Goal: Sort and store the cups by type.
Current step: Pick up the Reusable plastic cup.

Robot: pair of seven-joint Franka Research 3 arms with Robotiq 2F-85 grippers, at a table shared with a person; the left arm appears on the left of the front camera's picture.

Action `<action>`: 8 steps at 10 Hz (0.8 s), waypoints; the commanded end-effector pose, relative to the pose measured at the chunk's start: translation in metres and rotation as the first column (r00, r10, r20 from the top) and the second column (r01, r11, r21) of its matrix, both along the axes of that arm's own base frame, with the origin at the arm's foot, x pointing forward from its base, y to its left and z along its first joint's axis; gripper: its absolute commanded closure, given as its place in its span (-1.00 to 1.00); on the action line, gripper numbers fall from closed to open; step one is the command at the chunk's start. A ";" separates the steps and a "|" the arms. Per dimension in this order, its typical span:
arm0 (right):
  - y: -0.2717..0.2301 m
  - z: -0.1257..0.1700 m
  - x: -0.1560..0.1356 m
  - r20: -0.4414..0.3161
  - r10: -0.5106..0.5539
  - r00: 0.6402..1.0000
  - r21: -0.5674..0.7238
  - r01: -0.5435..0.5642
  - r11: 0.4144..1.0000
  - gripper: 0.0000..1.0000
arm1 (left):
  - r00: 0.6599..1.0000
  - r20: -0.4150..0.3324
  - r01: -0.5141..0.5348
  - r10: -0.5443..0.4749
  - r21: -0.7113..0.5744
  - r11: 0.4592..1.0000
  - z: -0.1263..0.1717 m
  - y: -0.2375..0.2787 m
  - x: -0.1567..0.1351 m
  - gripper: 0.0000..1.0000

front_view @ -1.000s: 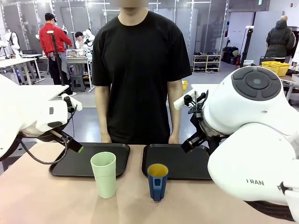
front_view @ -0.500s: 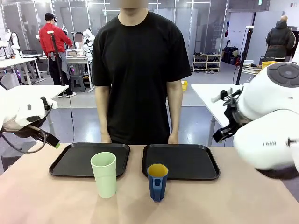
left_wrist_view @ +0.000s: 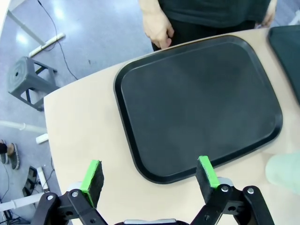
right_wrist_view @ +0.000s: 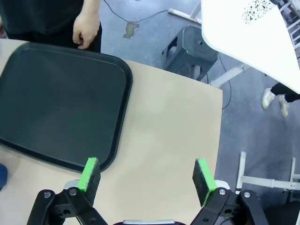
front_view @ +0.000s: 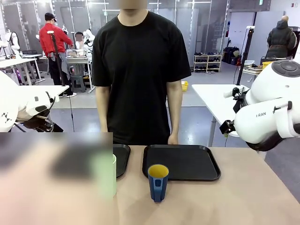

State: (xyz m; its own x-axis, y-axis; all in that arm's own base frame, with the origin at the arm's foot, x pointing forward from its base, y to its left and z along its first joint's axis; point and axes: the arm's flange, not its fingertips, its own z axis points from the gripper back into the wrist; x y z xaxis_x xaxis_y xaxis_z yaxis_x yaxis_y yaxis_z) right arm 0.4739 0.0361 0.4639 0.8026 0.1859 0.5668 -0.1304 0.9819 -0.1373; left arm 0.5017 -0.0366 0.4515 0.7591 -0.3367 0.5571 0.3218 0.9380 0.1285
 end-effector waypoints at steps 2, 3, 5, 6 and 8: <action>0.000 0.000 0.000 0.000 0.000 1.000 0.000 0.000 1.000 -1.00 | 1.000 0.000 0.000 0.000 0.000 1.000 0.000 0.000 0.000 -1.00; 0.000 0.000 0.000 0.000 0.000 1.000 0.000 0.000 1.000 -1.00 | 1.000 0.000 0.000 0.000 0.000 1.000 0.000 0.000 0.000 -1.00; 0.000 0.000 0.000 0.000 0.000 1.000 0.000 0.000 1.000 -1.00 | 1.000 0.000 0.000 0.000 0.000 1.000 0.000 0.000 0.000 -1.00; 0.000 0.000 0.000 0.000 0.000 1.000 0.000 0.000 1.000 -1.00 | 1.000 0.000 0.000 0.000 0.000 1.000 0.000 0.000 0.000 -1.00; 0.000 0.000 0.000 0.000 0.000 1.000 0.000 0.000 1.000 -1.00 | 1.000 0.000 0.000 0.000 0.000 1.000 0.000 0.000 0.000 -1.00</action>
